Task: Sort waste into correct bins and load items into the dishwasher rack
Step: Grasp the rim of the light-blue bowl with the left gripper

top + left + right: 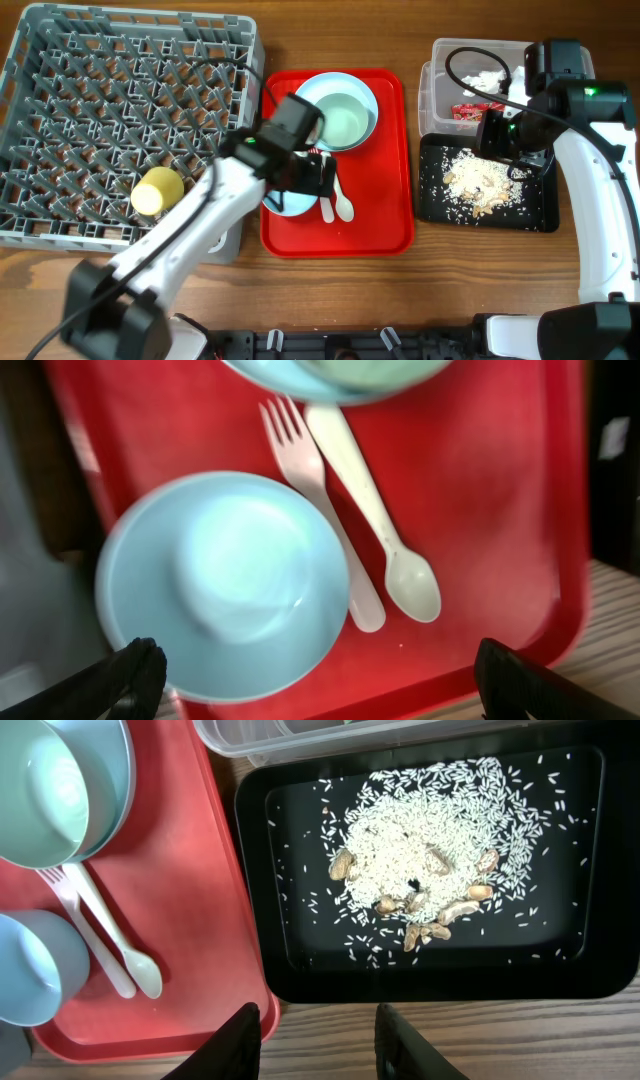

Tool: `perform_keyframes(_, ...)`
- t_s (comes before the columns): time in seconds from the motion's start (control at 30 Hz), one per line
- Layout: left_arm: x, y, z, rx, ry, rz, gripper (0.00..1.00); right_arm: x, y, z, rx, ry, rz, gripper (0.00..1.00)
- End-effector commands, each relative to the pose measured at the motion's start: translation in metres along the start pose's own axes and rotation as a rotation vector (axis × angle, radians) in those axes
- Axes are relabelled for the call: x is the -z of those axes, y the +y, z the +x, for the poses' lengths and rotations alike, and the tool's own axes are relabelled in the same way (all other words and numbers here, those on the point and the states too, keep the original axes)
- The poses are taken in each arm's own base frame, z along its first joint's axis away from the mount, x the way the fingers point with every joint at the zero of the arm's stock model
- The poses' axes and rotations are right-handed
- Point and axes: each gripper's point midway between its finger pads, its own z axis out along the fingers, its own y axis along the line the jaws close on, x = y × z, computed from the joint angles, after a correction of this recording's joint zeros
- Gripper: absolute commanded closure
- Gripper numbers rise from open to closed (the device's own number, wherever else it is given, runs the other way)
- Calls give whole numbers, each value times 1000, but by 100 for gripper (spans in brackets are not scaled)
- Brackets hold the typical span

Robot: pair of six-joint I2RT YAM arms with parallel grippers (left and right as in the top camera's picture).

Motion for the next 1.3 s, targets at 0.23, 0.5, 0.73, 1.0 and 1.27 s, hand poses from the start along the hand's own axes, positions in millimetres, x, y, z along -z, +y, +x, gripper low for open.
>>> perform_keyframes(0.23, -66, -21, 26, -108, 144, -49, 31, 12, 0, -4, -4, -38, 5, 62)
perform_keyframes(0.5, -74, -24, 22, -114, 132, -46, 81, 11, -1, 0, -6, -22, 9, 62)
perform_keyframes(0.73, -77, -23, 24, -114, 138, -49, 77, 11, -2, 2, -7, -17, 10, 62)
perform_keyframes(1.0, -86, -17, 36, -113, 167, -62, 77, 11, -2, 2, -7, -14, 10, 63)
perform_keyframes(1.27, -87, -16, 37, -113, 169, -67, 87, 11, 0, 3, -7, -12, 3, 63)
